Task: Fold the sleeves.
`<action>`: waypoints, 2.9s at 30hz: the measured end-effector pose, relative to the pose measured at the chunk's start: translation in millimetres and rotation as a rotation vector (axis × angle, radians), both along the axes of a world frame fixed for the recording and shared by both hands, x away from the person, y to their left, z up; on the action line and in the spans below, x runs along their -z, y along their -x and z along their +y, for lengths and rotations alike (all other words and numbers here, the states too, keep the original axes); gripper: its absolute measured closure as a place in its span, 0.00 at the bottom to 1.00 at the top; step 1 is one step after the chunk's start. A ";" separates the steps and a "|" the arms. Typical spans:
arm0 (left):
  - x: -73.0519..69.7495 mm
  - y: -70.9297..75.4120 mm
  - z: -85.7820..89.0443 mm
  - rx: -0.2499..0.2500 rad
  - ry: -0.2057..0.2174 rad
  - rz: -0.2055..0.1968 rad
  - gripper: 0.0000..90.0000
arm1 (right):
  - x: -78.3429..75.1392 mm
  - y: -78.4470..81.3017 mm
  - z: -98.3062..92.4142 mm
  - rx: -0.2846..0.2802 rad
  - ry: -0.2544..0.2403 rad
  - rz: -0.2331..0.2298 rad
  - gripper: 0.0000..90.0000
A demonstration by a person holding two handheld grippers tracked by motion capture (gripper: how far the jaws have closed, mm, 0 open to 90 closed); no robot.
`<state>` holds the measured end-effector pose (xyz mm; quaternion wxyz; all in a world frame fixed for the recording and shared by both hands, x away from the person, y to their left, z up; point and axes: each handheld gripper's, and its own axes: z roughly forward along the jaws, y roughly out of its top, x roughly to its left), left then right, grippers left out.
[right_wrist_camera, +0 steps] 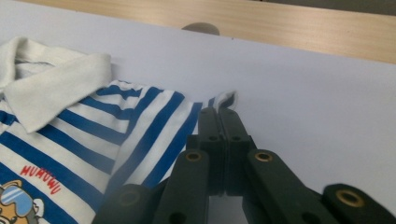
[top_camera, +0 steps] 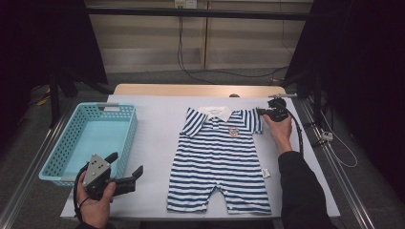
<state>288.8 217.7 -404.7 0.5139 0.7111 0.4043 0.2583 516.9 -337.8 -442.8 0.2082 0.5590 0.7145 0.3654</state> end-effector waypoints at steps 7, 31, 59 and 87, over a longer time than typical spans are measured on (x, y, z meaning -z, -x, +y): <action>-0.3 0.3 -0.3 0.002 0.001 0.000 0.04 | -4.4 4.9 8.6 -0.021 0.001 -0.028 1.00; -0.1 -0.1 -0.9 0.001 -0.002 0.001 0.04 | -8.8 11.3 40.4 -0.109 -0.014 -0.063 1.00; -0.1 -0.5 -0.2 0.009 0.004 0.001 0.04 | 1.2 -4.5 84.9 -0.180 0.011 -0.020 1.00; 0.4 -0.4 -0.9 0.008 0.006 0.006 0.04 | -1.4 21.7 54.2 -0.209 -0.035 -0.026 0.71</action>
